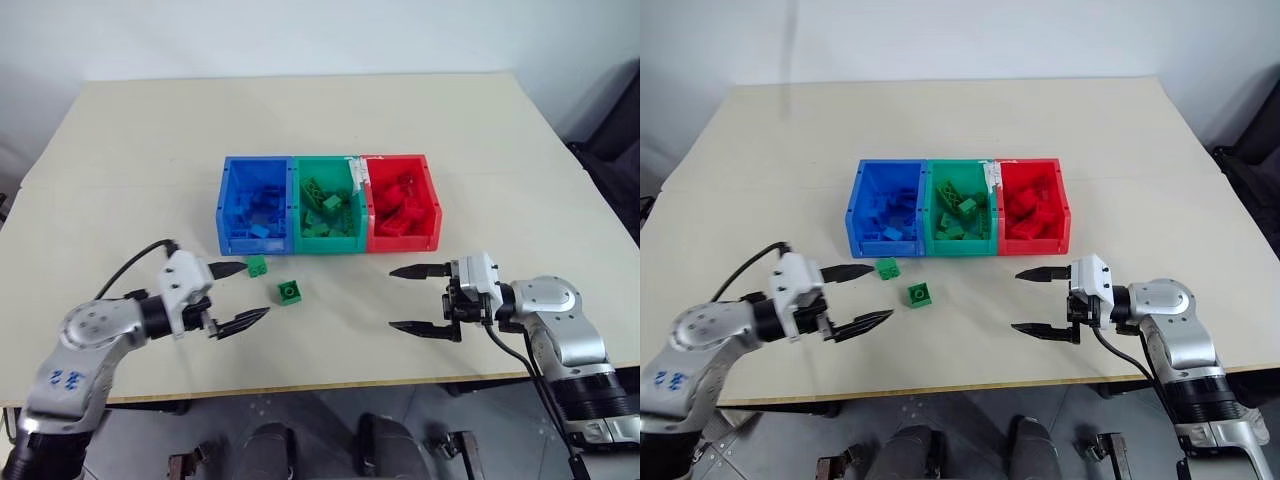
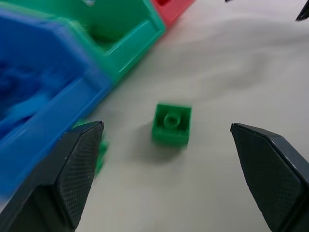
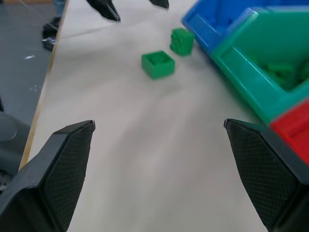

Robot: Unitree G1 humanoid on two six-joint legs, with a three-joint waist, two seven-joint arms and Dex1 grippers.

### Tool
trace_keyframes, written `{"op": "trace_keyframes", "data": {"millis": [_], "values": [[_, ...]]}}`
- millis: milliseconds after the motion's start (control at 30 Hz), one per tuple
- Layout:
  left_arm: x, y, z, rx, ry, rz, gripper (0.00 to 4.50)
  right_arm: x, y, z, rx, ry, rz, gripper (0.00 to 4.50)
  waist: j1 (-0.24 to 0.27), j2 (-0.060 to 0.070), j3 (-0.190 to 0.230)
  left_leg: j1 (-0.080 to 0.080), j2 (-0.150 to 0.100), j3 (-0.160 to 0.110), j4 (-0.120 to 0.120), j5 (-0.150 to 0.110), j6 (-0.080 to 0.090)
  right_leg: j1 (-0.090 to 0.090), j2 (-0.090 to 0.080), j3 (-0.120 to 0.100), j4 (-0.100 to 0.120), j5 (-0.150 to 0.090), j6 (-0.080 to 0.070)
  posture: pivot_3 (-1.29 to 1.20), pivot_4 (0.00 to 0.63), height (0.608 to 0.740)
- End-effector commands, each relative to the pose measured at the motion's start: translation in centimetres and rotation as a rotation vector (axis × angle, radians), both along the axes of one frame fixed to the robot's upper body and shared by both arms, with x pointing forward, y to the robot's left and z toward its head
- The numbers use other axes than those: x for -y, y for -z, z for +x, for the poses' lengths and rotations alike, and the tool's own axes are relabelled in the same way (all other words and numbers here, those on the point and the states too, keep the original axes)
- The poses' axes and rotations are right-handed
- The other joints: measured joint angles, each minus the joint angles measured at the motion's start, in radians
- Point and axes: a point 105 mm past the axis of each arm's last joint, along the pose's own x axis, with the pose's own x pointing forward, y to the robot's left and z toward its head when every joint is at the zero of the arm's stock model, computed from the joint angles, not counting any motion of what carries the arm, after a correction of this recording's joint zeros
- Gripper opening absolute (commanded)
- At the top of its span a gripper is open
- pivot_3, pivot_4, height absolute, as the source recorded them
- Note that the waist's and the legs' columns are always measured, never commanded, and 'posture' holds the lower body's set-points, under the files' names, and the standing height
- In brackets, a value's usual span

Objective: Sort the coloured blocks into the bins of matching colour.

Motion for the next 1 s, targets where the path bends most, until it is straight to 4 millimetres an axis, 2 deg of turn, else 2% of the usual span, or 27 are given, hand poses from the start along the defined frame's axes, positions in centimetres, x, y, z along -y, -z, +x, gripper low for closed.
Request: {"op": "trace_keyframes", "data": {"millis": [33,300,333,367,467,633,667,733,833,900,1000], "values": [[0.6,1.5,0.8,-0.043,-0.03,0.1,4.49,0.4,-1.2,-0.7,0.052,0.023,-0.001,4.5,-0.005,0.0,0.0,0.0,0.001,0.0,0.0,0.0,0.0,0.0,0.001,0.0,-0.001,0.0,0.0,0.0,0.15,0.74],[1.5,3.5,3.0,-0.065,-0.082,0.168,4.49,1.2,-1.1,-1.8,0.056,0.125,0.009,4.5,0.007,0.0,0.0,0.0,0.001,0.0,0.002,0.0,-0.001,0.001,0.002,0.001,0.0,0.0,0.0,0.0,0.15,0.74],[1.8,3.4,3.1,-0.065,-0.073,0.159,4.09,1.2,-1.1,-1.9,0.057,0.131,0.011,4.5,0.009,0.0,0.0,0.0,0.001,0.0,0.002,0.0,-0.001,0.001,0.002,0.001,0.0,0.0,0.0,0.0,0.15,0.74],[2.0,3.4,3.2,-0.064,-0.062,0.153,3.92,1.2,-1.1,-1.9,0.057,0.136,0.013,4.5,0.009,0.0,0.0,0.0,0.001,-0.001,0.003,0.0,0.0,0.001,0.002,0.001,0.0,0.0,0.0,0.0,0.15,0.74],[2.5,3.3,3.4,-0.071,-0.043,0.128,2.97,1.1,-0.9,-2.1,0.055,0.146,0.015,4.5,0.009,0.0,0.0,0.0,0.001,-0.001,0.003,0.0,0.0,0.002,0.002,0.001,0.0,0.0,0.0,0.0,0.15,0.74],[2.2,3.3,3.6,-0.067,-0.041,0.131,1.48,1.3,-0.8,-2.2,0.051,0.168,0.02,4.5,0.006,0.0,0.0,0.001,0.001,-0.001,0.003,0.0,0.0,0.001,0.002,0.001,0.001,0.0,0.0,0.0,0.15,0.74],[2.2,3.0,3.6,-0.052,-0.036,0.119,1.48,1.3,-0.8,-2.2,0.05,0.174,0.02,4.5,0.006,0.0,0.0,0.001,0.001,-0.001,0.003,0.0,0.0,0.002,0.002,0.001,0.001,0.0,0.0,0.0,0.15,0.74],[2.5,1.4,4.1,-0.031,-0.042,0.016,1.48,1.4,-0.8,-2.2,0.048,0.189,0.02,4.5,0.006,0.0,0.0,0.0,0.001,-0.001,0.003,0.0,0.0,0.002,0.002,0.001,0.001,0.0,0.0,0.0,0.15,0.74],[3.8,-3.1,4.9,-0.021,-0.028,-0.219,1.48,1.6,-1.0,-2.1,0.053,0.226,0.038,4.5,0.011,0.0,0.0,-0.001,0.001,-0.002,0.004,0.0,0.0,0.001,0.002,0.001,0.001,0.0,0.0,0.0,0.15,0.74],[5.1,-5.6,5.2,0.054,0.056,-0.237,1.48,1.9,-2.1,-1.9,0.072,0.295,0.122,4.5,0.015,-0.001,0.0,-0.002,0.001,-0.003,0.006,0.0,0.0,0.002,0.002,0.0,0.001,0.0,0.001,0.0,0.15,0.74],[6.7,-7.9,7.5,0.142,0.054,-0.249,1.48,2.2,-4.0,-1.6,0.148,0.411,0.239,4.5,0.012,-0.001,0.0,-0.001,0.0,-0.003,0.007,0.0,0.0,0.002,0.002,0.0,0.001,0.001,0.001,0.0,0.15,0.74]]}}
